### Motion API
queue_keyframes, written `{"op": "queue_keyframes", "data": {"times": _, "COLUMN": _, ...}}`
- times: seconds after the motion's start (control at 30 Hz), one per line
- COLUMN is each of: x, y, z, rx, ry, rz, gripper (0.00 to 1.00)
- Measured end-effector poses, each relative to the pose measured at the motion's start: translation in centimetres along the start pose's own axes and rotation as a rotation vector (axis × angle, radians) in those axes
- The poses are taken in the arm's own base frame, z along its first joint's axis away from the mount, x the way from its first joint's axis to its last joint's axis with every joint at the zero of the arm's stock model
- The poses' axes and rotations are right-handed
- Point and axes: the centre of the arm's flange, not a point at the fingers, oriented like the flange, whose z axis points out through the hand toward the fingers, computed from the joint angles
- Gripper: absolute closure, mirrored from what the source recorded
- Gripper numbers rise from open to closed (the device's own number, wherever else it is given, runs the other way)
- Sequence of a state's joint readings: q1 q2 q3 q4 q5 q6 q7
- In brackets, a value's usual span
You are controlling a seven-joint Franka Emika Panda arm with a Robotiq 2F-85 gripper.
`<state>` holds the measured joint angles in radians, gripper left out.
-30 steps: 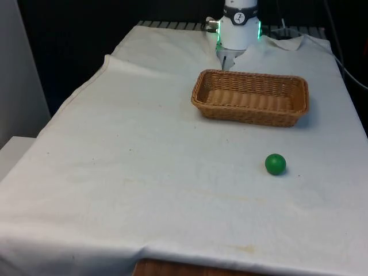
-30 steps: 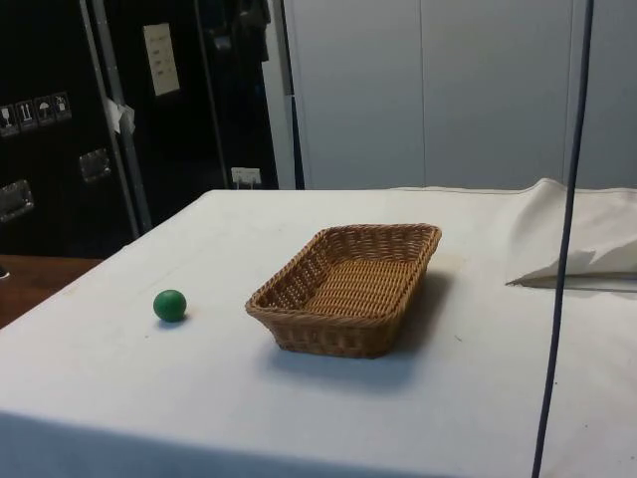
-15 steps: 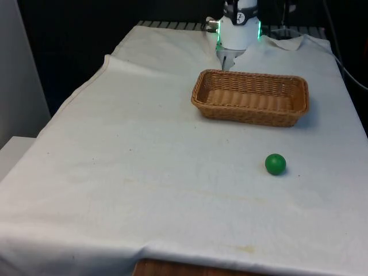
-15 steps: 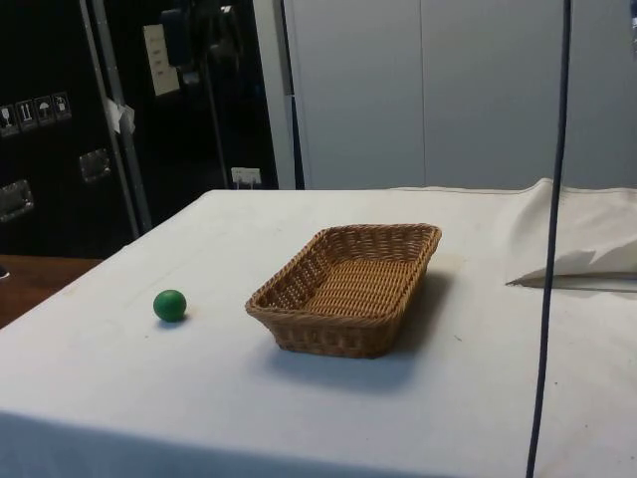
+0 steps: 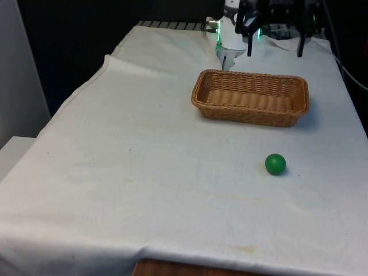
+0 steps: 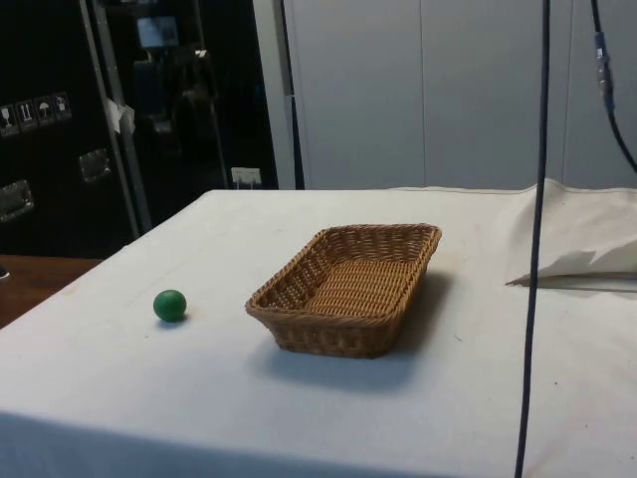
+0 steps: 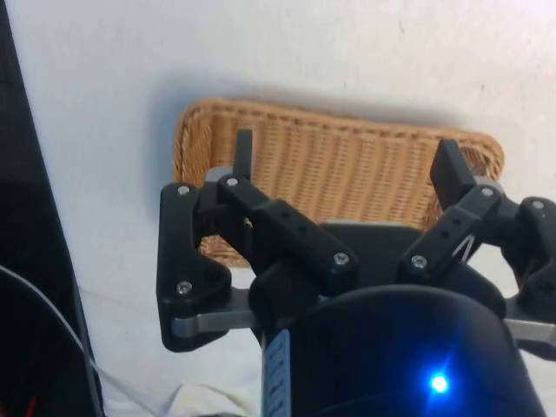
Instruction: Pick up the ball and place it into the basket.
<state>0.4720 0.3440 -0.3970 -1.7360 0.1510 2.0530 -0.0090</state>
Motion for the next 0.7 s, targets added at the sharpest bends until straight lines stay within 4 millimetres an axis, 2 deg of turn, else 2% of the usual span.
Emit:
{"op": "queue_keyframes", "data": {"times": 0.07, "x": 0.4, "y": -0.5, "z": 0.9, "rx": -0.002, "ry": 0.006, "rz": -0.004, "gripper": 0.0}}
{"op": "queue_keyframes", "data": {"times": 0.17, "x": 0.6, "y": -0.6, "z": 1.2, "rx": -0.003, "ry": 0.009, "rz": -0.005, "gripper": 0.0}}
{"op": "queue_keyframes", "data": {"times": 0.37, "x": 1.5, "y": -1.5, "z": 3.8, "rx": -0.017, "ry": 0.032, "rz": -0.027, "gripper": 0.0}}
{"op": "queue_keyframes", "data": {"times": 0.57, "x": 1.9, "y": -1.8, "z": 4.7, "rx": -0.024, "ry": 0.042, "rz": -0.047, "gripper": 0.0}}
{"op": "queue_keyframes", "data": {"times": 0.7, "x": 2.4, "y": -2.0, "z": 6.1, "rx": -0.036, "ry": 0.058, "rz": -0.069, "gripper": 0.0}}
